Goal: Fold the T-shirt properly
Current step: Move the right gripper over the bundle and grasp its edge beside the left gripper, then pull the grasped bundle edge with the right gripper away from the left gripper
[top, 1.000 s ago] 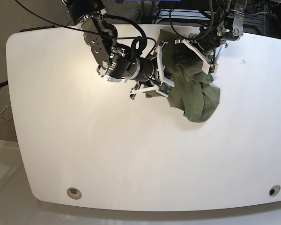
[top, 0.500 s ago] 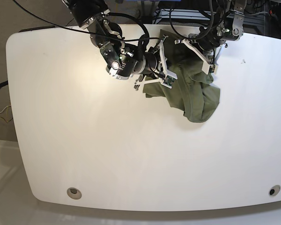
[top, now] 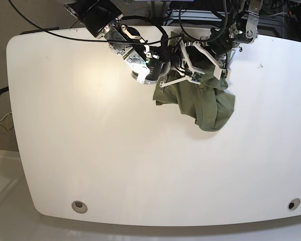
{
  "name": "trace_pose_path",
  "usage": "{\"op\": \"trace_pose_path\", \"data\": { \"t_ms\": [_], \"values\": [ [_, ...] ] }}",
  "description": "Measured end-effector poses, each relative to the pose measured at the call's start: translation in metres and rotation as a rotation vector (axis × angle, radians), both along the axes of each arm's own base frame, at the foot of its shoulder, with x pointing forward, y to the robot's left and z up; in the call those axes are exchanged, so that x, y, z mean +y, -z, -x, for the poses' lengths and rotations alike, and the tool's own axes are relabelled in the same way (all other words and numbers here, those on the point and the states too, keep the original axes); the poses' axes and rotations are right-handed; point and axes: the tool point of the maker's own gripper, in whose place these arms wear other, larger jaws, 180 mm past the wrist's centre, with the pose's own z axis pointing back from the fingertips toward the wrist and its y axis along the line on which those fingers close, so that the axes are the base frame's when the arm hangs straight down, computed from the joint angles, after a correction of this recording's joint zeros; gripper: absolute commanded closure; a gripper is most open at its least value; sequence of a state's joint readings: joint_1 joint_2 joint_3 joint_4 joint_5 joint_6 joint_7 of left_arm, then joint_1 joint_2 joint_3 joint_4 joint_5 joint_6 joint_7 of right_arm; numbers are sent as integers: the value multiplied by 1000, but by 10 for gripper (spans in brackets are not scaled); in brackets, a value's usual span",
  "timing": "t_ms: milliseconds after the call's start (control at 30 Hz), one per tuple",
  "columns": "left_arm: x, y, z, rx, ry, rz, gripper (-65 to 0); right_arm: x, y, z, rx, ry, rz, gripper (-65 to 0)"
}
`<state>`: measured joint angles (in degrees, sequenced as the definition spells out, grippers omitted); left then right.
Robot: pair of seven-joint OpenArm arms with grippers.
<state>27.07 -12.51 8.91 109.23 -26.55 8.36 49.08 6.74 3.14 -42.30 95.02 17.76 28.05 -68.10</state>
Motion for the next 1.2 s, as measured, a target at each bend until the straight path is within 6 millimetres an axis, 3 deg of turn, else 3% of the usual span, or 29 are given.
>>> {"op": "trace_pose_path", "data": {
  "t_ms": [533, 800, 1200],
  "values": [
    [-10, 0, 1, -4, 16, 18, 0, 52, -48, -24, -125, -98, -87, 0],
    [-10, 0, 1, 1, 0, 31, 0, 60, -26, -27, -49, -96, -16, 0],
    [8, 1, -4, -23, -66, -17, 0, 93, -13, -21, -9, -165, -132, 0]
  ]
}}
